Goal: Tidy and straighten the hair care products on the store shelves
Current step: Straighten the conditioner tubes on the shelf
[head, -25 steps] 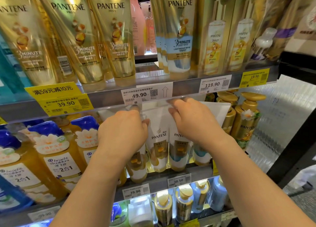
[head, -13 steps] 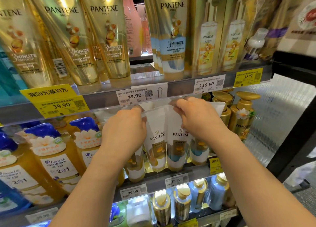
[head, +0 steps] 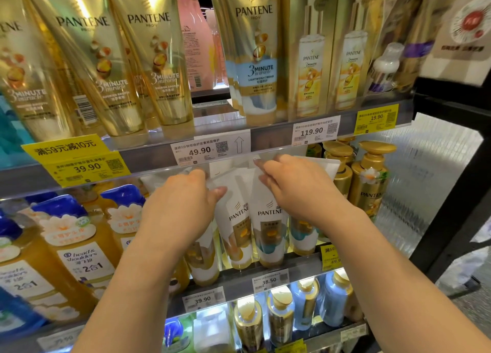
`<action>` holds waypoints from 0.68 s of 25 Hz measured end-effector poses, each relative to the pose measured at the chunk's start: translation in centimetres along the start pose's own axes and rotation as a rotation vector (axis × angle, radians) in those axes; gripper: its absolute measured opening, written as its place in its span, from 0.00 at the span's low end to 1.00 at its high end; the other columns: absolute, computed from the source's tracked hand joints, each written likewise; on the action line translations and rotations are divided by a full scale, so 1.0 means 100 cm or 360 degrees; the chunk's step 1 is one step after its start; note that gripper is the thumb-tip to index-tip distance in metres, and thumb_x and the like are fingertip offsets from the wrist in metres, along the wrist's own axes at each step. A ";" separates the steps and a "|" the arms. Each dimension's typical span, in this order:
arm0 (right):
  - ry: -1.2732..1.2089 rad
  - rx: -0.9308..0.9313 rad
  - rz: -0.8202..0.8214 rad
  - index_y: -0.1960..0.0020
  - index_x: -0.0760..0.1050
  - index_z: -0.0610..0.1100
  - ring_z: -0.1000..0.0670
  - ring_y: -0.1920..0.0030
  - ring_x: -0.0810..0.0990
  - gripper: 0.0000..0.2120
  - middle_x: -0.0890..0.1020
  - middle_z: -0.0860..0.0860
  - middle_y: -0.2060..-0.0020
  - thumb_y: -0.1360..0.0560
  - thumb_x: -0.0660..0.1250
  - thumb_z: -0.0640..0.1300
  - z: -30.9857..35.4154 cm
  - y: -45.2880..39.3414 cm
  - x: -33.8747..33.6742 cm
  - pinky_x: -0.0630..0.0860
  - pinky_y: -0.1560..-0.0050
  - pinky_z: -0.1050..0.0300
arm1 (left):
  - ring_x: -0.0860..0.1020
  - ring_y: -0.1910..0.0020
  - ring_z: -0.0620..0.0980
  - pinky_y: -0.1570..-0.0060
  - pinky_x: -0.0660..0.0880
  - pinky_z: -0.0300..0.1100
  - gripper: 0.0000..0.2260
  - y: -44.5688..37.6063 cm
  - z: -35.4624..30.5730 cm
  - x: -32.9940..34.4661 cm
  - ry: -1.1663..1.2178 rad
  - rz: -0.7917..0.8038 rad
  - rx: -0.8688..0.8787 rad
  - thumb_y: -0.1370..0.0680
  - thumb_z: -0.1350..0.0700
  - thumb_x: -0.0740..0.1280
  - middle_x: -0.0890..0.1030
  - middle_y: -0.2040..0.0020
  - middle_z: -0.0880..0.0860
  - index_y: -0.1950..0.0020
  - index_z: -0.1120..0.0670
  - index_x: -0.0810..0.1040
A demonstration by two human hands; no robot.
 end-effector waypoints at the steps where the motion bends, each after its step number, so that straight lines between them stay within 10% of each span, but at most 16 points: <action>1: 0.0002 0.0016 0.0006 0.34 0.75 0.46 0.47 0.59 0.73 0.15 0.67 0.53 0.58 0.16 0.58 0.49 0.000 0.001 0.002 0.65 0.63 0.53 | 0.77 0.56 0.48 0.59 0.76 0.44 0.20 0.000 0.003 -0.001 -0.0084 0.0058 0.0020 0.23 0.37 0.61 0.79 0.52 0.50 0.41 0.51 0.73; 7: -0.0034 0.0049 0.0048 0.28 0.73 0.52 0.42 0.48 0.80 0.18 0.80 0.48 0.53 0.18 0.62 0.45 -0.005 -0.003 -0.005 0.69 0.58 0.52 | 0.76 0.63 0.45 0.66 0.73 0.41 0.13 -0.006 0.005 -0.004 -0.0180 0.0197 0.0079 0.26 0.41 0.69 0.78 0.64 0.47 0.56 0.50 0.74; 17: -0.0069 0.0021 0.0002 0.28 0.72 0.54 0.45 0.46 0.80 0.18 0.81 0.49 0.46 0.16 0.57 0.50 -0.016 0.000 -0.009 0.70 0.56 0.53 | 0.81 0.65 0.48 0.64 0.82 0.48 0.21 -0.003 0.002 -0.001 0.0018 -0.0092 -0.0094 0.27 0.40 0.71 0.80 0.63 0.49 0.41 0.51 0.75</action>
Point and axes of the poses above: each hand's wrist, its own y-axis away from the middle knuckle, its own x-axis out of the palm, z = x × y, the point moved 4 cm from there along -y, towards the middle knuckle
